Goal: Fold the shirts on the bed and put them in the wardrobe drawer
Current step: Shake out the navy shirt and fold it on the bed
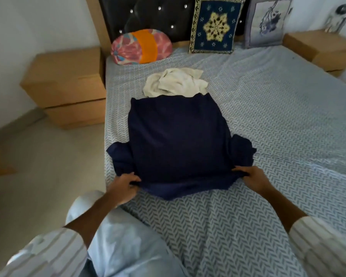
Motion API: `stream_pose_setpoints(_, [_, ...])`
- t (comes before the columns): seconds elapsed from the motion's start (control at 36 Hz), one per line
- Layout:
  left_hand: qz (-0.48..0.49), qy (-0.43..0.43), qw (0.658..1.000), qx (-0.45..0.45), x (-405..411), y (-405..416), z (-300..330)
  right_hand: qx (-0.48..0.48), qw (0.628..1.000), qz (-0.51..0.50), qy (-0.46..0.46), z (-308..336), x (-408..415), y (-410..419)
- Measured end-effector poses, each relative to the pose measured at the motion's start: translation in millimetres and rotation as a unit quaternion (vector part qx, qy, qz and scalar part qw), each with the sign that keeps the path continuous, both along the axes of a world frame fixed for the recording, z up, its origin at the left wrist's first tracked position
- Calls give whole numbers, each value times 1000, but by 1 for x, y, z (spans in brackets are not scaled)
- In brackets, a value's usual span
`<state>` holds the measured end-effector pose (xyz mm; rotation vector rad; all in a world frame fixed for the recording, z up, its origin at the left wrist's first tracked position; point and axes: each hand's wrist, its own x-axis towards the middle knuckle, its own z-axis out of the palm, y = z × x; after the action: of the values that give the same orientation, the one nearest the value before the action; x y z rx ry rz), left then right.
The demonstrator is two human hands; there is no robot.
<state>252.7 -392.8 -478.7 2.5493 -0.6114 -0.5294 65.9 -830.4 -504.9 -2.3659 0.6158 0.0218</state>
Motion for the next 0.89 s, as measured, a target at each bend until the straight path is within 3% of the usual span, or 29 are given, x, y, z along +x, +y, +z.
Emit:
stream_pose_setpoints(0.19, [-123, 17, 986, 113, -24, 7, -20, -109, 989, 56, 82, -43, -35, 14])
stream_pose_setpoints(0.28, [-168, -66, 966, 183, -37, 0, -22, -211, 963, 50, 162, -33, -44, 43])
stream_pose_setpoints(0.33, [-186, -122, 957, 187, -48, -5, -25, -232, 966, 45, 106, -26, -49, 67])
stream_pose_setpoints(0.44, [-271, -223, 930, 107, -62, -22, -18, -274, 955, 109, -40, -34, -53, 91])
stream_pose_setpoints(0.5, [-309, -183, 928, 94, -66, -35, -14, -289, 943, 150, -66, -37, -53, 97])
stream_pose_setpoints(0.58, [-343, -124, 918, 153, -81, -53, -13, -294, 936, 176, -86, -44, -55, 97])
stream_pose_setpoints(0.72, [-312, -93, 925, 197, -95, -67, -22, -295, 932, 192, -83, -54, -58, 96])
stream_pose_setpoints(0.89, [-292, -47, 937, 186, -98, -67, -26, -302, 925, 190, -133, -56, -61, 99])
